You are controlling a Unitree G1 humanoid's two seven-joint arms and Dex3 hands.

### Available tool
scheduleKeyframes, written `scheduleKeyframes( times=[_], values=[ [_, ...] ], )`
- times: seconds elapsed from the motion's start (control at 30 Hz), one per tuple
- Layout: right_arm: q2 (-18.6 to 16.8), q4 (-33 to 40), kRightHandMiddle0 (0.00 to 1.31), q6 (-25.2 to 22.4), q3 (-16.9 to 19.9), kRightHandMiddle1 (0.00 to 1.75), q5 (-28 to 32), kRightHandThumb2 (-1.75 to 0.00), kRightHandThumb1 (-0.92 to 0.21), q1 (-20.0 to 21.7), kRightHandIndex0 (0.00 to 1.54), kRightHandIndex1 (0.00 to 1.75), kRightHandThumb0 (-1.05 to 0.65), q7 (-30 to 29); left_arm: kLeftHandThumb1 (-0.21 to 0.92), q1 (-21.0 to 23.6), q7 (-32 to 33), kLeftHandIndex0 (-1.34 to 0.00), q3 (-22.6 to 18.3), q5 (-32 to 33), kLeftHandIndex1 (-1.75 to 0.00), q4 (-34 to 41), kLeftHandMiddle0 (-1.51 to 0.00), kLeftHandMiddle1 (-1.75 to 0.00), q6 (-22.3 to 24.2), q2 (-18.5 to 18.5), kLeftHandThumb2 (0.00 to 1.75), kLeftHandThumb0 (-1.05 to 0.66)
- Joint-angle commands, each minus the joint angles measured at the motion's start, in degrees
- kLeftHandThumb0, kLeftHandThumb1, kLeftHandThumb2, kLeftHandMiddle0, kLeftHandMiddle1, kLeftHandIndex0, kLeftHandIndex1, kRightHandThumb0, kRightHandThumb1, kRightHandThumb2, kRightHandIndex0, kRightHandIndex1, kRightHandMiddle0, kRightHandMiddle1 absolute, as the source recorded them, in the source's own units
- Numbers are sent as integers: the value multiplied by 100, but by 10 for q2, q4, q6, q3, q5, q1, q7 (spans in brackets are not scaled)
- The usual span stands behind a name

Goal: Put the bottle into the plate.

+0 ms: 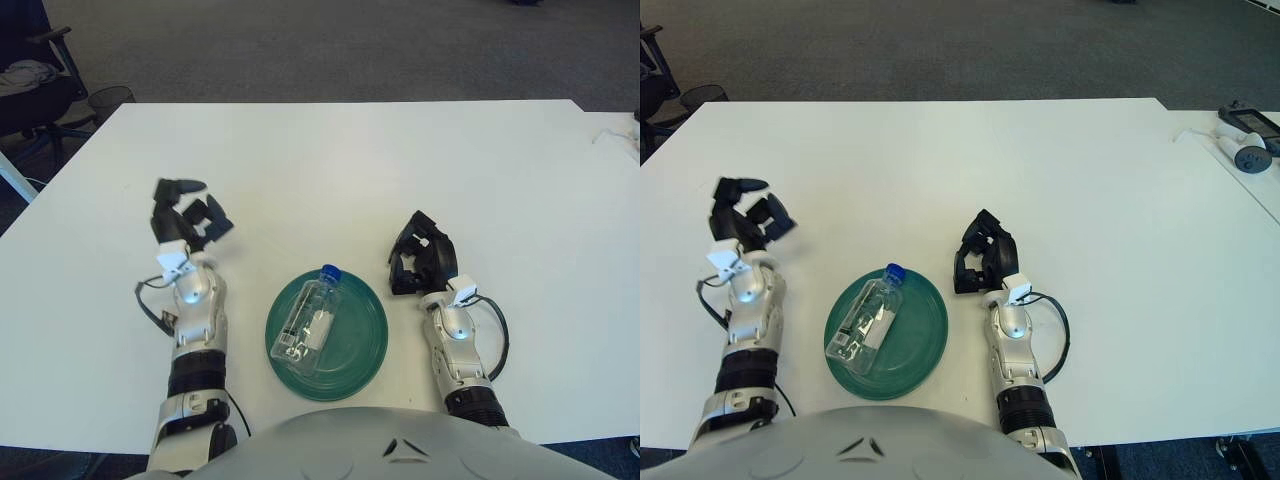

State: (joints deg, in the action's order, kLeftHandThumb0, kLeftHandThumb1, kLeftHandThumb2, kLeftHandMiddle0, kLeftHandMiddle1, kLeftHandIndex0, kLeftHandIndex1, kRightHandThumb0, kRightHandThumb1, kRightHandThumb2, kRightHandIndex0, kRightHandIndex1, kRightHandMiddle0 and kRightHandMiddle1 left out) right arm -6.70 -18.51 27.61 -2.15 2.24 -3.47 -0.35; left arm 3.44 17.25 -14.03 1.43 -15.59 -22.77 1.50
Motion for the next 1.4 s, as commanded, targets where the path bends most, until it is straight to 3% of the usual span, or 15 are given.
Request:
scheduleKeyframes(
  times=[0.0, 0.3, 0.97, 1.37],
  values=[
    [-21, -56, 67, -46, 3, 175, 11, -171, 6, -102, 93, 163, 0, -10, 22, -25, -27, -68, 24, -13, -175, -22, -124, -175, -21, 3, 143, -50],
    [-21, -49, 68, -55, 0, 175, 6, -171, 7, -105, 94, 162, 0, -25, 22, -83, -93, -68, 74, -38, -175, -34, -124, -175, -6, -19, 144, -50],
    [-18, -45, 69, -66, -16, 175, -9, -171, 8, -104, 95, 159, 0, -47, 19, -95, -217, -71, 149, -68, -175, -85, -124, -175, -1, -107, 147, -52],
    [-22, -43, 68, -65, -17, 175, -9, -170, 7, -105, 95, 159, 0, -51, 18, -92, -249, -72, 152, -29, -175, -104, -124, -175, -3, -108, 148, -52]
  ],
)
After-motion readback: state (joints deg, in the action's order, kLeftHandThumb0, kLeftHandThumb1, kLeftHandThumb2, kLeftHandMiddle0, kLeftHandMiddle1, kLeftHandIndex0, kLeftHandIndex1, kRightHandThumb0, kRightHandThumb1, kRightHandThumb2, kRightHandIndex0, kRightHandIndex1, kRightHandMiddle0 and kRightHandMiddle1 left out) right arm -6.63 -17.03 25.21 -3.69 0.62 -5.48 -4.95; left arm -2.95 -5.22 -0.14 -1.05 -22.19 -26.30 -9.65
